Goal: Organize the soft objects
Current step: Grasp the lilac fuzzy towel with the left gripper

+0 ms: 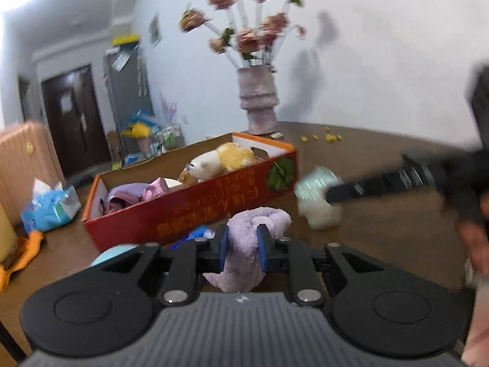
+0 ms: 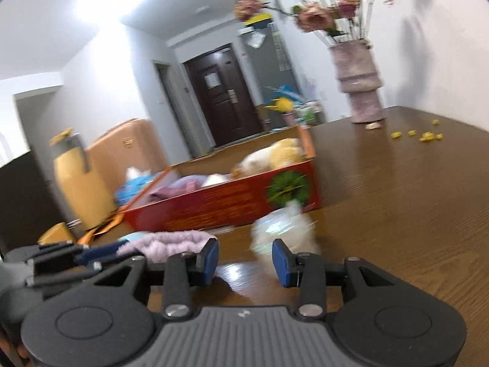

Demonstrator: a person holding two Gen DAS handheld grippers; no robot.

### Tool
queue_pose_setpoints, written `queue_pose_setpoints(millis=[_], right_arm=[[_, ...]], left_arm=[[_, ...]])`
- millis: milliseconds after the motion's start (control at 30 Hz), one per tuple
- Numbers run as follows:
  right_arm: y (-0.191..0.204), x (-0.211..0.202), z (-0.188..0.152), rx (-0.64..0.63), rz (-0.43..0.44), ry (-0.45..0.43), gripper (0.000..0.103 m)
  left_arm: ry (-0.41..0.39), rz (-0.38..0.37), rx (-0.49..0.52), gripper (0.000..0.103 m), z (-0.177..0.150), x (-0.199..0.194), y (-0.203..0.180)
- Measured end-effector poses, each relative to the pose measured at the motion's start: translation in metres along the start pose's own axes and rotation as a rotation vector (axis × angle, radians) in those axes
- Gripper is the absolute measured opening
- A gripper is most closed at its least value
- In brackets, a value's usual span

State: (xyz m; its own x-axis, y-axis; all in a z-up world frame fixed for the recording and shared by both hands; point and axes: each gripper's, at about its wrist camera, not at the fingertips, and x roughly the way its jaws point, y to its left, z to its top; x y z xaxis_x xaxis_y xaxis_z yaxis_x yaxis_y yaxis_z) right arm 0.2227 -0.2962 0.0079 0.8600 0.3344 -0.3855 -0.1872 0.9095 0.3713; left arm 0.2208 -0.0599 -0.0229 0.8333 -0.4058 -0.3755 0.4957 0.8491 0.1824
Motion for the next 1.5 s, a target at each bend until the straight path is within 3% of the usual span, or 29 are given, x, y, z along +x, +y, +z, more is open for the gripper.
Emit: queue_pose_setpoints(millis=[67, 100, 167, 267, 333, 400, 533, 633, 733, 767, 933, 1100, 1200, 1267, 1367, 1433, 1500], right_arm=[[0.012, -0.004, -0.004, -0.009, 0.052, 0.018, 0.039], [0.018, -0.004, -0.007, -0.021, 0.072, 0.024, 0.041], [0.028, -0.005, -0.010, -0.042, 0.094, 0.030, 0.045], [0.034, 0.006, -0.012, -0.041, 0.087, 0.055, 0.047], [0.035, 0.017, -0.010, -0.030, 0.098, 0.094, 0.047], [0.038, 0.028, -0.011, -0.006, 0.125, 0.125, 0.047], [0.046, 0.030, -0.027, -0.038, 0.133, 0.160, 0.028], [0.053, 0.015, -0.040, -0.073, 0.100, 0.160, 0.028], [0.063, -0.002, -0.057, -0.165, 0.067, 0.170, 0.033], [0.066, -0.008, -0.064, -0.191, 0.053, 0.174, 0.042], [0.062, -0.043, -0.065, -0.175, 0.065, 0.138, 0.061], [0.051, -0.045, -0.044, -0.075, 0.091, 0.087, 0.060], [0.057, -0.022, -0.042, -0.078, 0.077, 0.090, 0.049], [0.062, -0.004, -0.046, -0.088, 0.048, 0.125, 0.041], [0.063, 0.005, -0.058, -0.105, 0.036, 0.132, 0.039], [0.061, 0.002, -0.064, -0.110, 0.034, 0.117, 0.039], [0.061, -0.002, -0.067, -0.116, 0.030, 0.115, 0.039]], left_arm=[[0.023, -0.041, -0.007, 0.028, -0.015, -0.017, -0.001], [0.039, -0.066, -0.038, 0.037, -0.023, -0.025, 0.001], [0.068, -0.099, -0.161, 0.048, -0.033, -0.035, 0.013], [0.114, -0.086, -0.390, 0.048, -0.037, -0.040, 0.036], [0.113, -0.121, -0.539, 0.048, -0.038, -0.042, 0.053], [0.108, -0.130, -0.632, 0.048, -0.038, -0.042, 0.062], [0.106, -0.080, -0.644, 0.048, -0.036, -0.041, 0.065], [0.086, -0.096, -0.690, 0.048, -0.035, -0.043, 0.070], [0.075, -0.103, -0.694, 0.057, -0.035, -0.047, 0.069], [0.083, -0.102, -0.669, 0.059, -0.035, -0.045, 0.065], [0.170, -0.015, -0.506, 0.058, -0.045, -0.037, 0.035], [0.162, -0.008, -0.491, 0.058, -0.048, -0.039, 0.030], [0.162, -0.007, -0.475, 0.058, -0.048, -0.040, 0.029], [0.162, -0.032, -0.508, 0.060, -0.047, -0.044, 0.035], [0.161, -0.083, -0.631, 0.065, -0.048, -0.047, 0.048], [0.155, -0.102, -0.693, 0.063, -0.049, -0.046, 0.053], [0.171, -0.105, -0.724, 0.048, -0.050, -0.040, 0.056]])
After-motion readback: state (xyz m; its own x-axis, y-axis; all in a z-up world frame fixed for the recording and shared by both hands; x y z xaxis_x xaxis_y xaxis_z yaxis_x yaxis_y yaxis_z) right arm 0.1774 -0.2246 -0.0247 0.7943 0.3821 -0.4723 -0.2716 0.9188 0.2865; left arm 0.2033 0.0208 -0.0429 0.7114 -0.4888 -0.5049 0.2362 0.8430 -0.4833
